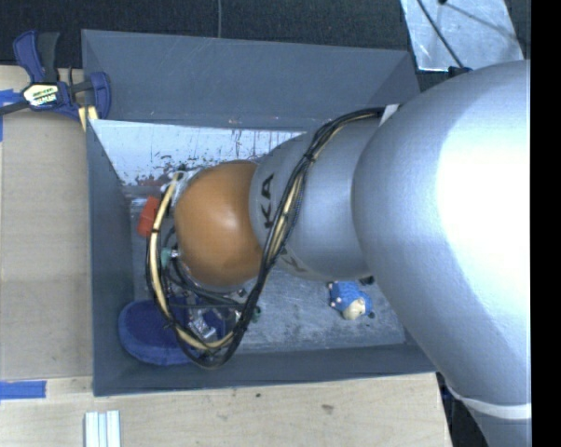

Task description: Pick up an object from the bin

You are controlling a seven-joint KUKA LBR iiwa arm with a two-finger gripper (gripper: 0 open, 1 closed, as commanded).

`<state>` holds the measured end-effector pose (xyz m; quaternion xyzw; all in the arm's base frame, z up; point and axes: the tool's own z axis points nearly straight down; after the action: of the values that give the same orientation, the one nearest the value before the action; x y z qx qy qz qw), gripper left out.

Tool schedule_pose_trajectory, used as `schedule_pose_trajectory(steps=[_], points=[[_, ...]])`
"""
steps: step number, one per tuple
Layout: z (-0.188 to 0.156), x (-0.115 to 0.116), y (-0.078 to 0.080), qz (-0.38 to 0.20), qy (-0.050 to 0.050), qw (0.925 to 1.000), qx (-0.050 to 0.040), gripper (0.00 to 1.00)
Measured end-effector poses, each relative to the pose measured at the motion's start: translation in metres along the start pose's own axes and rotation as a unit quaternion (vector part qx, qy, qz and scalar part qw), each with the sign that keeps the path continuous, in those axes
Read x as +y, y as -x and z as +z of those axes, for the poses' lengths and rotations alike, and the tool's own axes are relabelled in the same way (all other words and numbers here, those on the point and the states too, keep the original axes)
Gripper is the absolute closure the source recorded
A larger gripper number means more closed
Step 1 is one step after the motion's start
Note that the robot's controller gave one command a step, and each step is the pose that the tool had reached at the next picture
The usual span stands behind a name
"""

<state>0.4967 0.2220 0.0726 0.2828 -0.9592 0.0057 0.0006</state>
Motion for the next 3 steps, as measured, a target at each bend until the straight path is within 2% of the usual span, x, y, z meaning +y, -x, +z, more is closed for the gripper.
schedule_pose_trajectory(steps=[1, 2, 3], points=[[0.000, -0.024, -0.025, 0.073, 0.006, 0.9973, -0.0074, 0.00], [0.000, -0.024, -0.026, 0.073, 0.005, 0.9973, -0.0044, 1.00], [-0.044, -0.025, -0.025, 0.073, 0.005, 0.9973, -0.0043, 1.00]])
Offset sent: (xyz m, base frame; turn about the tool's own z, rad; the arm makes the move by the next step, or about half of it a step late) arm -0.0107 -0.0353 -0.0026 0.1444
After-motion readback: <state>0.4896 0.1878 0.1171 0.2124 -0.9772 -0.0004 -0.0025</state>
